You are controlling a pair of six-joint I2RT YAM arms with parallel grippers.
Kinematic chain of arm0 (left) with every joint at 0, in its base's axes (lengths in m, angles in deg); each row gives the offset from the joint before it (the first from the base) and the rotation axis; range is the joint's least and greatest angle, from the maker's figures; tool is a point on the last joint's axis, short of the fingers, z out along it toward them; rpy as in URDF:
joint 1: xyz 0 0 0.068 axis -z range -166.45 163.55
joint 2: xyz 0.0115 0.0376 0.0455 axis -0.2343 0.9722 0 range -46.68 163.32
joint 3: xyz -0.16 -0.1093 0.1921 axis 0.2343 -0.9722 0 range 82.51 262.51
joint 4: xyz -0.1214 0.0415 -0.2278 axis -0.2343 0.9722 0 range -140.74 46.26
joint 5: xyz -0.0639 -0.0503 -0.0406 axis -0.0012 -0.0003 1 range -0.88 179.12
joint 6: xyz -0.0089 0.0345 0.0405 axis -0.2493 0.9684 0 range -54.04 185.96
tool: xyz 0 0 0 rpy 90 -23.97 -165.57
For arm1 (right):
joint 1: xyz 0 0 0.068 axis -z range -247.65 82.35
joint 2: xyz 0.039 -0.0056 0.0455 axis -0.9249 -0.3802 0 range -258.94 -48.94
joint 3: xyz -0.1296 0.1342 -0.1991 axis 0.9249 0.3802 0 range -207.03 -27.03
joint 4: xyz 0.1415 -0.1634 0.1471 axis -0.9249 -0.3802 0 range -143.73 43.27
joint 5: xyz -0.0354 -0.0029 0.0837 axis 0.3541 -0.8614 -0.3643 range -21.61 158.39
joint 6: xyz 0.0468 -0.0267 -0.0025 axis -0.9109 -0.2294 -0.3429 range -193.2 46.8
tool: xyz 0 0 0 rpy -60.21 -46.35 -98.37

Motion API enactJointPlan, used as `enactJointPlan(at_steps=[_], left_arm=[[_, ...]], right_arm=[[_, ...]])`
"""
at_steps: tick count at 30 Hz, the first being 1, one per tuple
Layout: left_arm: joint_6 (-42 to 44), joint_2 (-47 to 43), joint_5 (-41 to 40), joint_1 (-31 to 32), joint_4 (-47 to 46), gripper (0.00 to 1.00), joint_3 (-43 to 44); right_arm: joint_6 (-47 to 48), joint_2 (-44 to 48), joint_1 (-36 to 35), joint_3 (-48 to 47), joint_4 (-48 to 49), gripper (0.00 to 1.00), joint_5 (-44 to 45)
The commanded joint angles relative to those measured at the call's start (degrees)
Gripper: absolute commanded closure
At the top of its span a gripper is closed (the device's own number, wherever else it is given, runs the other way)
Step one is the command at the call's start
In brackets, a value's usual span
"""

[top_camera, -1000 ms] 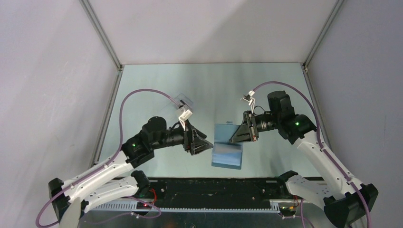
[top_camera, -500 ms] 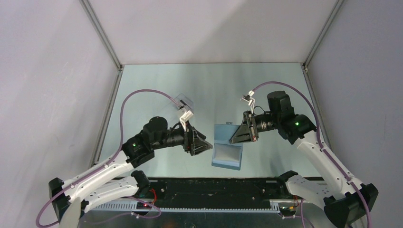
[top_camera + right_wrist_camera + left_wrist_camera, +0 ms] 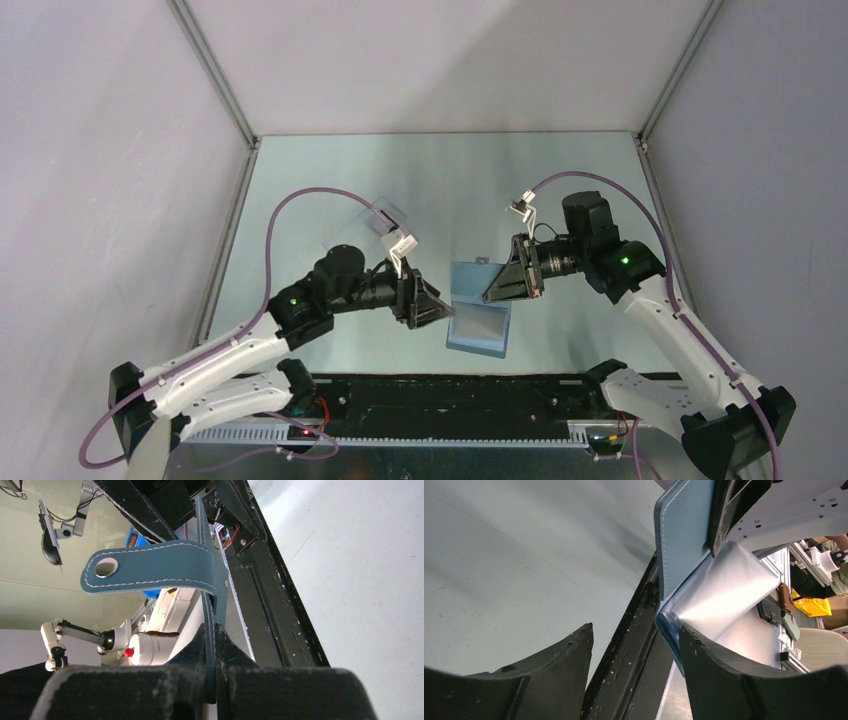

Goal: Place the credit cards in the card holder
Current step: Open the card holder.

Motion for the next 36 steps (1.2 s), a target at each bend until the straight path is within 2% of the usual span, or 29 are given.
enactJointPlan(at_steps=[1,10,12,17,23,36], left_arm=[[0.12,0.4,0.56,0.77,-3.49,0.32,0.28],[-1.53,-0.17,1.99,1.79,-9.93,0.32,-1.4],[-1.5,-0.86,0.78,1.76,-9.64,0.32,-2.32],[-1.48,-3.59,-3.34,1.68,-5.91,0.41,-4.29],[-1.99,-3.93,-2.92,1.72,-5.22,0.42,-5.5],[-1.89,-3.54,-0.32,1.85,-6.89,0.42,-2.14]], right_arm=[[-1.0,0.09,-0.01,-0.19,2.13,1.0,-1.84],[-1.15,0.13,-0.1,-0.15,2.32,1.0,-2.04],[-1.55,0.36,-0.04,-0.15,2.67,1.0,-1.94],[-1.84,0.37,-0.06,-0.2,2.89,1.0,-1.92],[-1.8,0.3,-0.06,-0.2,2.91,1.0,-1.92],[0.1,-0.46,-0.16,-0.21,0.69,1.0,-1.32]])
